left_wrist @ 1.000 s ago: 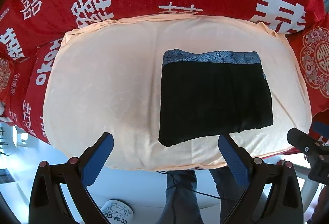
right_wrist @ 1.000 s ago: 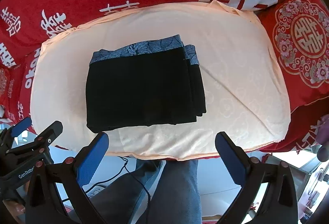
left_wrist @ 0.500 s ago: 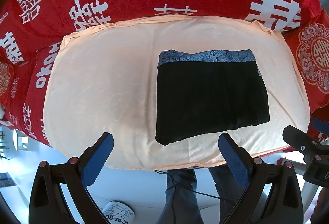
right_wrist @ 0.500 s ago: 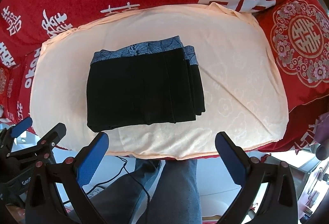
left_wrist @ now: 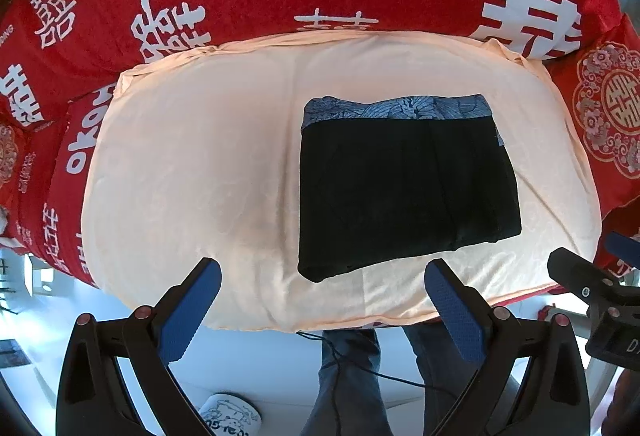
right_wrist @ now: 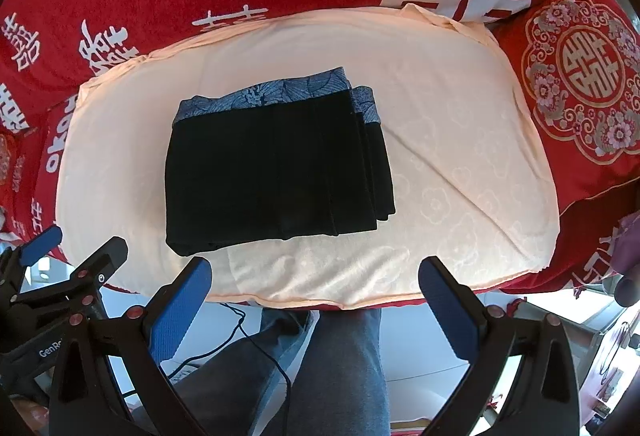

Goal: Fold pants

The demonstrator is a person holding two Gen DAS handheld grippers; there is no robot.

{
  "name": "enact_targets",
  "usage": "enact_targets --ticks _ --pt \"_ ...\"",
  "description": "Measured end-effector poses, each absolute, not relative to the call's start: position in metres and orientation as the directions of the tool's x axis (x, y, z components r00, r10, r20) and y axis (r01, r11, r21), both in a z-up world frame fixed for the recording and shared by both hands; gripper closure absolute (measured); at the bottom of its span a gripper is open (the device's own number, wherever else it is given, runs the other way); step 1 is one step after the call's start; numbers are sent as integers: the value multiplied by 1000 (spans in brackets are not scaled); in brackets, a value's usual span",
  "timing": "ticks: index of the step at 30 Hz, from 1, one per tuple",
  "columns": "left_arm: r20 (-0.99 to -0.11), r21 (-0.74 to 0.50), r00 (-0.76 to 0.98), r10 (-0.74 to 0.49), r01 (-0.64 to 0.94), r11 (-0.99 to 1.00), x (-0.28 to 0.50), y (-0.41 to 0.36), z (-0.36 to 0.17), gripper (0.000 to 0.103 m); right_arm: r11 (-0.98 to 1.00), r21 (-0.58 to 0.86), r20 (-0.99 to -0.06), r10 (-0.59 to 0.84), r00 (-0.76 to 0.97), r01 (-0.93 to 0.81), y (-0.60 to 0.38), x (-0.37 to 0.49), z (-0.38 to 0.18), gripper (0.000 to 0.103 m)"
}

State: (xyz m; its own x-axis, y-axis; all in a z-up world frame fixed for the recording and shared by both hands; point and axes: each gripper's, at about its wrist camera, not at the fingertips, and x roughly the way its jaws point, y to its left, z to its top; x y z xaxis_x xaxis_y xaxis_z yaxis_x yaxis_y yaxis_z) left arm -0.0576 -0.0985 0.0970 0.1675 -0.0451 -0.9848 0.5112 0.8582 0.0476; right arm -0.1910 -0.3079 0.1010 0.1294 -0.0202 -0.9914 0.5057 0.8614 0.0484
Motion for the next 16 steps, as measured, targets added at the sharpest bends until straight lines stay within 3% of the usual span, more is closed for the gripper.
enact_targets --ticks 16 --pt "-982 29 176 -73 516 856 -55 -99 100 1 872 29 -992 -34 120 488 -306 -185 99 0"
